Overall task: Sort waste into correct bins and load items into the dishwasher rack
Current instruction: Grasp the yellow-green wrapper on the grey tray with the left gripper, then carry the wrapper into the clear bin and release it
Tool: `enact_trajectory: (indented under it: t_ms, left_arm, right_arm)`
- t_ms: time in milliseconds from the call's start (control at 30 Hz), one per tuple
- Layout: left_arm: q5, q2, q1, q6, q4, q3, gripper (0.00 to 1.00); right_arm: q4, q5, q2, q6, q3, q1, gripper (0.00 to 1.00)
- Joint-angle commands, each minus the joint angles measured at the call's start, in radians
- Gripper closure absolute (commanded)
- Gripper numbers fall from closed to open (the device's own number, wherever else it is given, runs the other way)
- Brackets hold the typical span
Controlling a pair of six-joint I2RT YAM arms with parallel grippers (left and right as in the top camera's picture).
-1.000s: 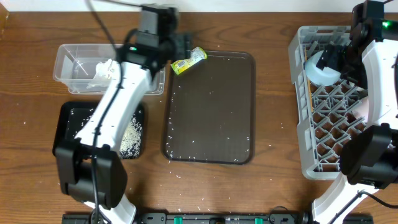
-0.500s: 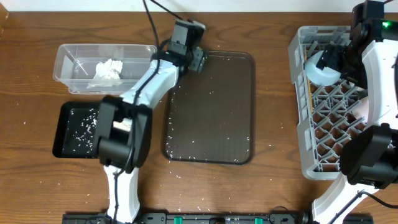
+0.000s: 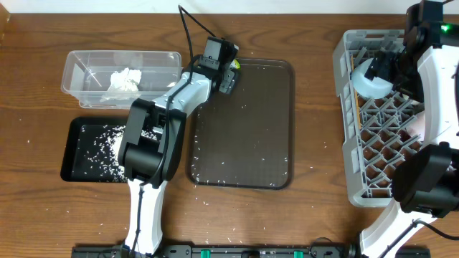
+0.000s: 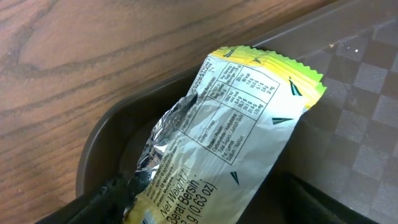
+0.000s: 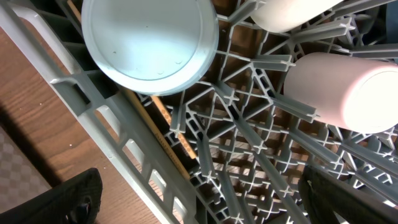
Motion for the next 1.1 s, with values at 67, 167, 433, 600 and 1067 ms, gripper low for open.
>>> enact_trajectory:
  t_ms: [67,167,433,600,1067]
  left_arm:
    - [-0.011,0.021,0.004,0.018,-0.009,-0.004,0.6]
    - [-0.011,0.01,0.001,0.009,-0.023,-0.004,0.85]
    - [-0.011,-0.182,-0.005,-0.192,-0.084,-0.004,0.94]
    - [-0.015,-0.383,0.023,-0.333,-0.109,-0.004,0.94]
    - [-0.135,-0.494,0.306,-1.019,-0.437,-0.004,0.93]
  right_arm:
    - [-0.001,0.014,-0.021,0.016,0.0,0.0,0.01]
    - [-0.001,0.014,-0.021,0.016,0.0,0.0,0.01]
    - [-0.001,0.014,-0.021,0.016,0.0,0.0,0.01]
    - [-0.001,0.014,-0.021,0.016,0.0,0.0,0.01]
    - [-0.001,0.014,-0.021,0.016,0.0,0.0,0.01]
